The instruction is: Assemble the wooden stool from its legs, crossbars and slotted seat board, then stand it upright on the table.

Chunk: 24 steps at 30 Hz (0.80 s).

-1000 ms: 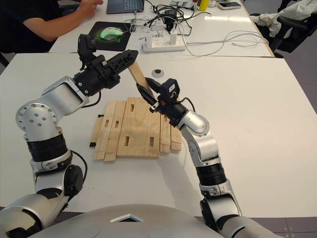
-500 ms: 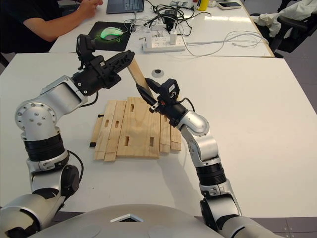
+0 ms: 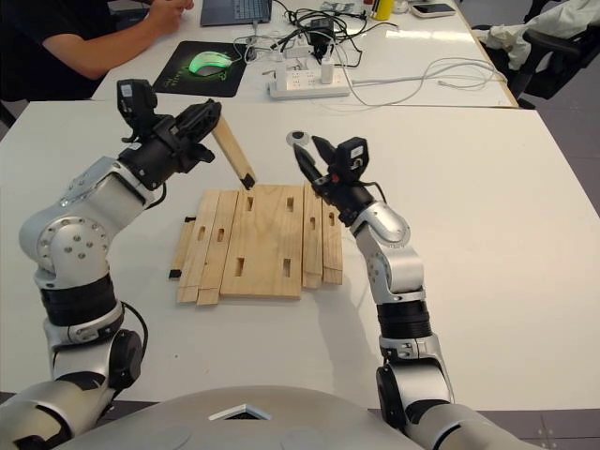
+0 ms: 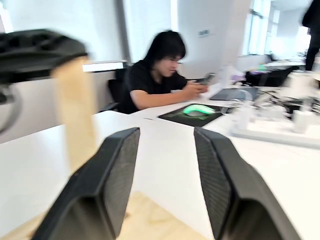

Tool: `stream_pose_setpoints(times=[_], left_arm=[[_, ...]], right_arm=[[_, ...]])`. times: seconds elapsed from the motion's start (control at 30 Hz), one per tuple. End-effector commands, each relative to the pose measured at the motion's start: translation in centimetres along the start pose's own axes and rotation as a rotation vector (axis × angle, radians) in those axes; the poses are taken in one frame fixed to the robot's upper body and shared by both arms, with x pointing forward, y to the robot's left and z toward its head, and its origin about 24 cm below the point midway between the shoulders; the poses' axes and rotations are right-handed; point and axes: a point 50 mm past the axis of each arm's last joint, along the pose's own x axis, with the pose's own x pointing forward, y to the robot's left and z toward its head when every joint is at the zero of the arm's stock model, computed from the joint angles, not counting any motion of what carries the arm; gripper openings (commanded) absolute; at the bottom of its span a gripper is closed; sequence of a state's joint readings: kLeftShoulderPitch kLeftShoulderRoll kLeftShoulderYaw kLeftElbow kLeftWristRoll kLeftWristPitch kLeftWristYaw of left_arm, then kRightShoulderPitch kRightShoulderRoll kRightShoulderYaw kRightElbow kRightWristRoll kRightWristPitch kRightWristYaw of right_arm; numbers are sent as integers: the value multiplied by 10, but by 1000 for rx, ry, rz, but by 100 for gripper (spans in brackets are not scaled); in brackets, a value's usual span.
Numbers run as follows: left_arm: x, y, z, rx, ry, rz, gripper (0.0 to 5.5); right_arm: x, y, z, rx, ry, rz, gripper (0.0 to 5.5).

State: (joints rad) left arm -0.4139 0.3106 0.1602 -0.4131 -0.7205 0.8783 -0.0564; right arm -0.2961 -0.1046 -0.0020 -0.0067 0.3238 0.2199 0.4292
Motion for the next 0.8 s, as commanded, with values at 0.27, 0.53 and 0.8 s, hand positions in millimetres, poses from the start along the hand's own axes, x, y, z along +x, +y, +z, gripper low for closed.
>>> stream_pose_setpoints(times=[0.27, 0.53, 0.8], left_arm=[[-39, 5, -24, 169, 26, 234, 46], [-56, 19, -37, 176, 31, 338, 46], [-67, 25, -51, 145, 69, 390, 46]], right_arm=[[-21, -30, -17, 11, 54, -204, 199], [-26, -26, -25, 20, 76, -204, 199], [-27, -22, -26, 21, 85, -192, 199]])
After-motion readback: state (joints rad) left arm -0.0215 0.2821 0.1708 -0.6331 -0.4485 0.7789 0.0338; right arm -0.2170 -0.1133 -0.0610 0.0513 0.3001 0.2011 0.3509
